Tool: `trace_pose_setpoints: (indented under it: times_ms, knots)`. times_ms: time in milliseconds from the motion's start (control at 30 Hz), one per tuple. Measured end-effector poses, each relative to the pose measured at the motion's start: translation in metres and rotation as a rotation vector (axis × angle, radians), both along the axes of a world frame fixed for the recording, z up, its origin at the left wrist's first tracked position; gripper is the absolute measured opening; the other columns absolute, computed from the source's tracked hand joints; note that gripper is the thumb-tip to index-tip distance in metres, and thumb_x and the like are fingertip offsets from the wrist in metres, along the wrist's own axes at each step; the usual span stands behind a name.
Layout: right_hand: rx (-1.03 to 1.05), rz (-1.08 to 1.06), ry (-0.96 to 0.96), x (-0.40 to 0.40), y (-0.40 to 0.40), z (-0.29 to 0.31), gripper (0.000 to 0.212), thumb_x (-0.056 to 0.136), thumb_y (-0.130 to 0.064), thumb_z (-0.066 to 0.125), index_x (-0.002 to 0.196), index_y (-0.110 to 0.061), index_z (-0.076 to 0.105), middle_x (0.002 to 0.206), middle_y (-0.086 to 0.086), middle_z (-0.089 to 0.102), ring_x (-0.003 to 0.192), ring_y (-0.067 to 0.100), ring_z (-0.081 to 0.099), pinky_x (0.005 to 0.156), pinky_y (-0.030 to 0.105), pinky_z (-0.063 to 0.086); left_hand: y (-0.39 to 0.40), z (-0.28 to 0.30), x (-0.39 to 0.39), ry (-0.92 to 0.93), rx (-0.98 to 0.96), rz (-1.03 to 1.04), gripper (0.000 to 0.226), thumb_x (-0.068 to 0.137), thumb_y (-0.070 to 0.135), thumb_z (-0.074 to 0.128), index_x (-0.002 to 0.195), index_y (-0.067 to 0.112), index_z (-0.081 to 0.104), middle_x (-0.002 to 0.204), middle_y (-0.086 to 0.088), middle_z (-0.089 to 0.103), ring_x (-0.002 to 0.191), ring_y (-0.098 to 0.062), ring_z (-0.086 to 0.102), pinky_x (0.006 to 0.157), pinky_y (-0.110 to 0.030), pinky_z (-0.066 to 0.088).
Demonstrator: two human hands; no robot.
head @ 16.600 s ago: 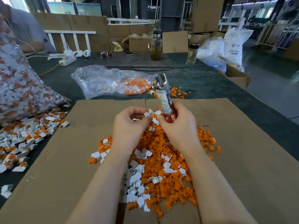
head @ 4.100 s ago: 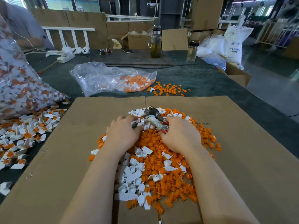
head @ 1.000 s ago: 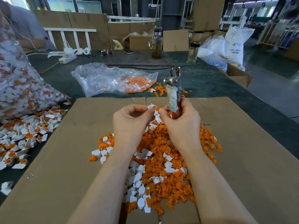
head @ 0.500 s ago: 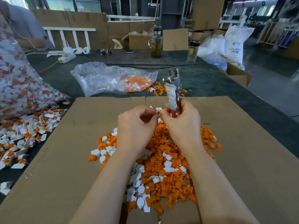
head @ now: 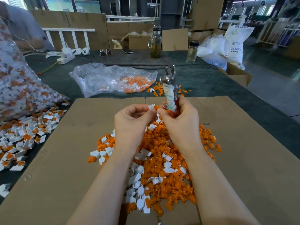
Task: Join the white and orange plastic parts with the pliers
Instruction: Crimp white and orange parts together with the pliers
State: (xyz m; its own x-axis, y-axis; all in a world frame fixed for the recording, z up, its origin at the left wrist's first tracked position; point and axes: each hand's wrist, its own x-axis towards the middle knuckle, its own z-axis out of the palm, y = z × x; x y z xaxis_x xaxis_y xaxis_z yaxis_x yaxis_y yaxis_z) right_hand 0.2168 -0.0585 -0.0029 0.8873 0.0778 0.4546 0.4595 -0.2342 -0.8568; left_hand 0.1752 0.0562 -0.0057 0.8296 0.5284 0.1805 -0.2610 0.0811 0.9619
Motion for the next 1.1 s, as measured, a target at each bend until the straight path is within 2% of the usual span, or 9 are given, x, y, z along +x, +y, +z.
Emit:
trace_pose_setpoints:
  times_ms: [133,333,533,667,767,867,1000,1100]
  knots:
    - [-0.088,-0.012,-0.053,-0.002,0.000,0.001,0.024,0.084,-0.020,0.074,0.106,-0.019,0.063,0.093,-0.011,0.068,0.085,0.002,0.065,0.073,0.019,0.053,0.002,0.000,0.000,0.014,0.006,0.006,0.008,0.081,0.002,0.077,0.081,0.008,0.072,0.072,-0.011,0.074,0.070,-0.022,0.075,0.062,-0.020,0.056]
    - [-0.115,-0.010,-0.073,-0.001,-0.002,0.001,0.024,0.084,-0.021,0.073,0.106,-0.019,0.063,0.091,-0.013,0.066,0.081,-0.002,0.062,0.066,0.009,0.047,0.002,-0.001,0.000,0.014,0.035,-0.006,0.005,0.082,0.007,0.077,0.083,0.006,0.073,0.071,-0.009,0.074,0.070,-0.021,0.074,0.067,-0.024,0.059]
    - [-0.143,-0.010,-0.084,-0.002,-0.002,0.002,0.024,0.085,-0.022,0.073,0.105,-0.024,0.061,0.090,-0.016,0.065,0.082,-0.004,0.062,0.066,0.010,0.049,0.002,0.000,0.000,0.016,0.042,-0.001,0.006,0.081,0.008,0.078,0.083,0.004,0.073,0.071,-0.009,0.074,0.067,-0.018,0.074,0.064,-0.021,0.057]
    - [-0.146,0.028,-0.069,-0.002,-0.003,0.003,0.024,0.086,-0.023,0.072,0.106,-0.025,0.060,0.090,-0.018,0.064,0.084,-0.006,0.061,0.067,0.007,0.047,0.003,-0.001,0.000,0.030,0.065,0.011,0.006,0.083,0.009,0.077,0.083,0.006,0.073,0.071,-0.008,0.075,0.070,-0.020,0.074,0.068,-0.025,0.060]
    - [-0.148,0.108,-0.017,0.000,-0.008,0.006,0.020,0.088,-0.022,0.069,0.107,-0.021,0.062,0.085,-0.015,0.063,0.079,-0.007,0.061,0.064,0.007,0.046,0.003,-0.001,0.001,0.027,0.022,0.008,0.005,0.084,0.008,0.076,0.083,0.008,0.071,0.070,-0.005,0.074,0.067,-0.015,0.073,0.064,-0.021,0.057]
    - [-0.171,0.195,0.060,0.002,-0.017,0.008,0.016,0.089,-0.020,0.068,0.104,-0.019,0.062,0.079,-0.013,0.062,0.071,-0.003,0.060,0.060,0.014,0.048,0.007,-0.001,0.002,-0.002,-0.008,0.025,0.004,0.086,0.007,0.074,0.084,0.008,0.070,0.067,-0.002,0.073,0.063,-0.010,0.071,0.062,-0.017,0.055]
    - [-0.330,0.282,0.163,0.003,-0.026,0.010,0.018,0.086,-0.025,0.069,0.103,-0.020,0.064,0.089,-0.005,0.066,0.078,0.010,0.062,0.074,0.034,0.051,0.011,-0.001,0.002,-0.048,-0.033,0.043,0.006,0.088,0.004,0.071,0.084,0.008,0.069,0.064,0.003,0.071,0.062,-0.008,0.069,0.065,-0.017,0.055]
    - [-0.426,0.386,0.220,0.001,-0.027,0.012,0.021,0.085,-0.029,0.070,0.101,-0.018,0.063,0.088,-0.002,0.066,0.077,0.013,0.062,0.072,0.036,0.049,0.013,-0.001,0.002,-0.091,-0.048,0.050,0.007,0.089,0.002,0.069,0.084,0.007,0.067,0.065,0.005,0.069,0.062,-0.007,0.067,0.065,-0.016,0.054]
